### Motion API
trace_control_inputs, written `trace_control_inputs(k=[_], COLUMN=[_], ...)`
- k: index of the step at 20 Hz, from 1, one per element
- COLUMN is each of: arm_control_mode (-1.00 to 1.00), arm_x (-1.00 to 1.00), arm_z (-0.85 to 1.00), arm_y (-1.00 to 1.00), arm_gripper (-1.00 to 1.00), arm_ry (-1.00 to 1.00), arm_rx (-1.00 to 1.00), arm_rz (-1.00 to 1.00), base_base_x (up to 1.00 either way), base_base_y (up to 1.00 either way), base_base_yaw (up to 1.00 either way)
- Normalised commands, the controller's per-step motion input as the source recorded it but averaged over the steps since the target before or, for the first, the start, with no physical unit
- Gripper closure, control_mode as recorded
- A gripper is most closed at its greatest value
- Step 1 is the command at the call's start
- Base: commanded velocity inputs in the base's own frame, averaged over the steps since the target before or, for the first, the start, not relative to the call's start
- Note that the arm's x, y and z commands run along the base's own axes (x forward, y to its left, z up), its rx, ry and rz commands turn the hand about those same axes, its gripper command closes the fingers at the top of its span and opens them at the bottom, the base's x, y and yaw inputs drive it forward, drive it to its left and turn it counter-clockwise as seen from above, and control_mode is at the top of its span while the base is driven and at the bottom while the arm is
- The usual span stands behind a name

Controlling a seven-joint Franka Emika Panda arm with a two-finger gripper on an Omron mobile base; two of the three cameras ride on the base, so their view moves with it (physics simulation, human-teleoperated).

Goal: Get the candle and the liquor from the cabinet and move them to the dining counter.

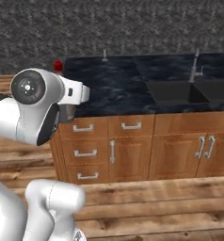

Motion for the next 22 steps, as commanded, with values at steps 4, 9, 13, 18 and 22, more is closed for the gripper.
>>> trace_control_inputs(k=[4,9,13,18,22], arm_control_mode=[1.00,1.00,1.00,1.00,1.00], arm_x=[0.00,0.00,0.00,0.00,0.00], arm_z=[0.00,0.00,0.00,0.00,0.00], arm_y=[0.00,0.00,0.00,0.00,0.00], arm_gripper=[1.00,1.00,1.00,1.00,1.00], arm_ry=[0.00,0.00,0.00,0.00,0.00], arm_rx=[0.00,0.00,0.00,0.00,0.00], arm_rz=[0.00,0.00,0.00,0.00,0.00], base_base_x=[0.33,0.31,0.32,0.36,0.39], base_base_y=[0.85,0.87,0.88,0.86,0.84], base_base_yaw=[0.00,0.00,0.00,0.00,0.00])
